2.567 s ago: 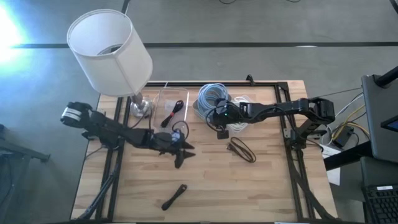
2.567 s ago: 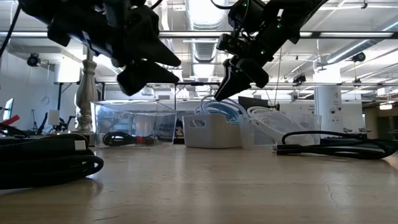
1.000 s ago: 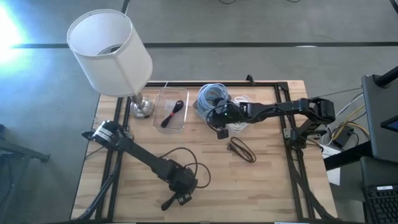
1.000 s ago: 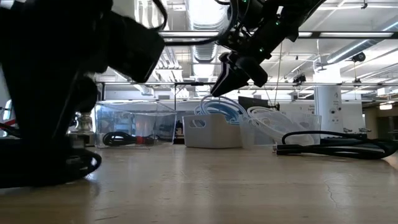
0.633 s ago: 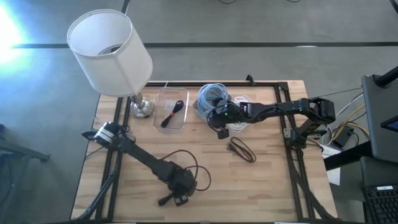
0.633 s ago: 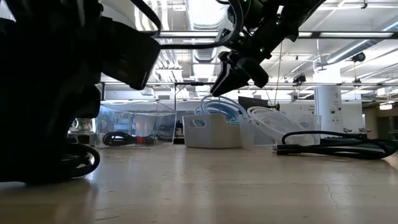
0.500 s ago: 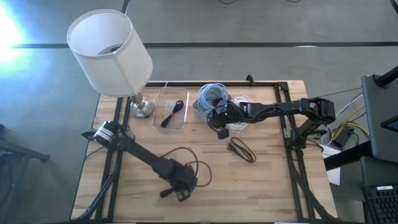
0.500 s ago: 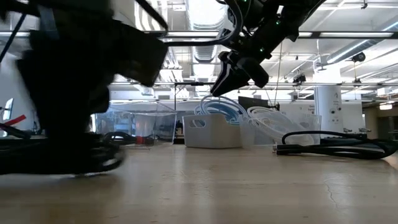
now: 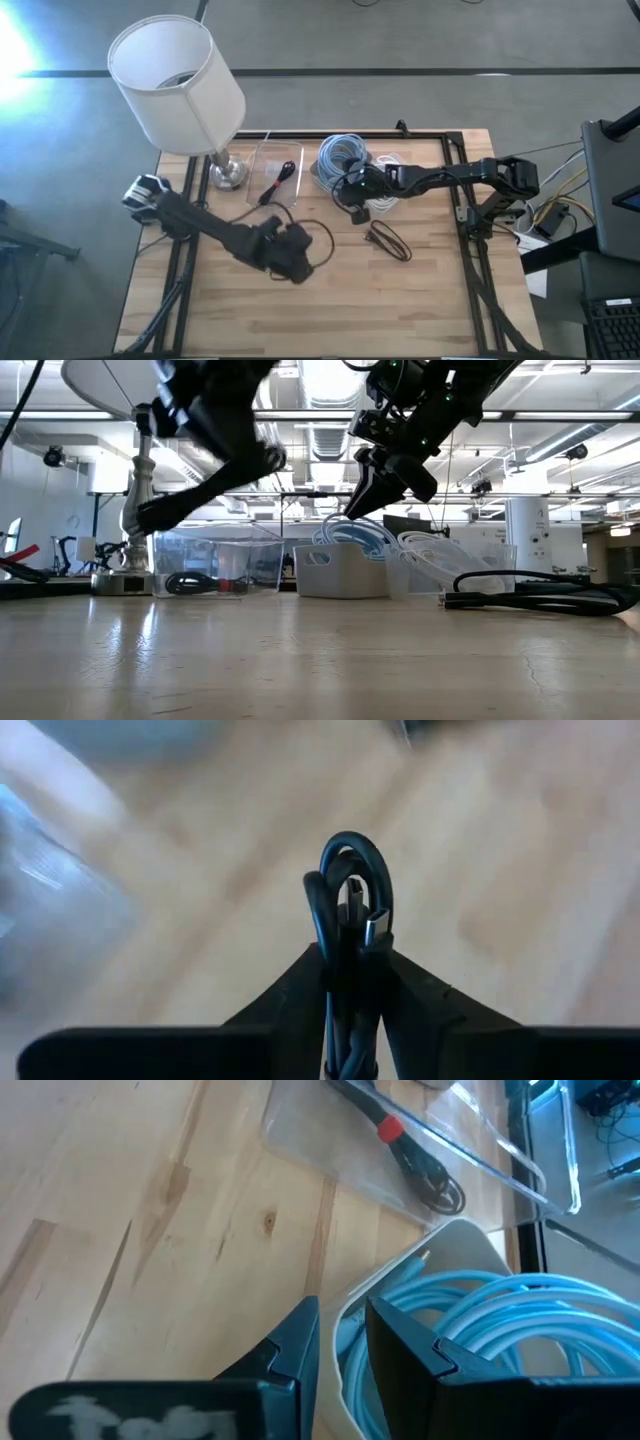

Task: Sort HDMI cables
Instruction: Put the bottom black HDMI cable into the left transparent bin

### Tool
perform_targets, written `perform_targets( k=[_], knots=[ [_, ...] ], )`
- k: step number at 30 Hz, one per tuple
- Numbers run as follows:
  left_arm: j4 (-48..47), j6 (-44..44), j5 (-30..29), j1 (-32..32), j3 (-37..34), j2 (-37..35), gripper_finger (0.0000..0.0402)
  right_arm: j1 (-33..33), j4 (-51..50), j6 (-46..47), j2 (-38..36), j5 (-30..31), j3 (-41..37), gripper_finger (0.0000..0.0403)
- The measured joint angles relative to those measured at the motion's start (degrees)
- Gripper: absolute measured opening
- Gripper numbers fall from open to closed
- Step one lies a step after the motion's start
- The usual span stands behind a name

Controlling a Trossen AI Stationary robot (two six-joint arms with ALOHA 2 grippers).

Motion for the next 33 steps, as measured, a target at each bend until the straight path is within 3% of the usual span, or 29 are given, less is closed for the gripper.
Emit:
perform_targets(
  k=[4, 12, 28, 33],
  knots=[
    [-1.0, 0.7, -10.0, 2.0, 0.0, -4.0, 0.0076, 0.0, -0.9, 1.2, 0.0, 0.0, 0.0, 0.0074],
    [-4.7, 5.8, -24.4, 7.1, -0.2, -8.6, 0.0080, 0.0, -2.1, 3.9, 0.0, 0.0, -0.3, 0.0078],
    [-4.9, 7.2, -27.9, 21.3, -0.5, -0.6, 0.0081, 0.0, -2.1, 4.2, 0.0, 0.0, -1.5, 0.0071],
    [-4.6, 5.1, -21.3, 24.4, -0.5, 2.7, 0.0082, 0.0, -2.1, 4.2, 0.0, 0.0, -1.5, 0.0069]
  ],
)
